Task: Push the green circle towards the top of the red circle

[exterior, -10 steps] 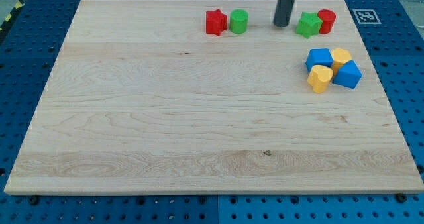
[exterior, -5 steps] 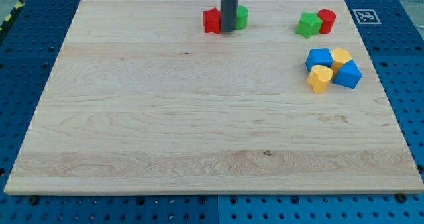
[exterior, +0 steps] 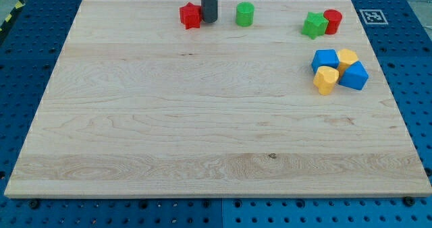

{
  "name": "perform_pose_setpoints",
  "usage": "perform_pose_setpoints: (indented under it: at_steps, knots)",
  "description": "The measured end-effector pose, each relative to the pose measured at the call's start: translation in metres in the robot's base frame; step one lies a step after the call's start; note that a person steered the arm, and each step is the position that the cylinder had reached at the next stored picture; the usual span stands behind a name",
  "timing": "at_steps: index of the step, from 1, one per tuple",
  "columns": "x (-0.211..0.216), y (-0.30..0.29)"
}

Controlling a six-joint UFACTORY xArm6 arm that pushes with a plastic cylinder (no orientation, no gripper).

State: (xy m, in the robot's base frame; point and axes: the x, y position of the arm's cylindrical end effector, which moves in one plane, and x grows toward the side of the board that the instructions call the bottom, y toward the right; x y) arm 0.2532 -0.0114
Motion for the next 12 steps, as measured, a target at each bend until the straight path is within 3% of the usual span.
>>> perform_pose_setpoints:
  at_steps: [2, 4, 5, 6, 7, 9, 10, 11, 12]
  knots:
    - [-0.007, 0.058]
    - [0.018, 0.045]
    - [0.025, 0.074]
    - [0.016, 0.141]
    - [0.010, 0.158]
    - [0.010, 0.072]
    - [-0.011, 0.055]
    - [-0.042, 0.083]
    - [-0.044, 0.149]
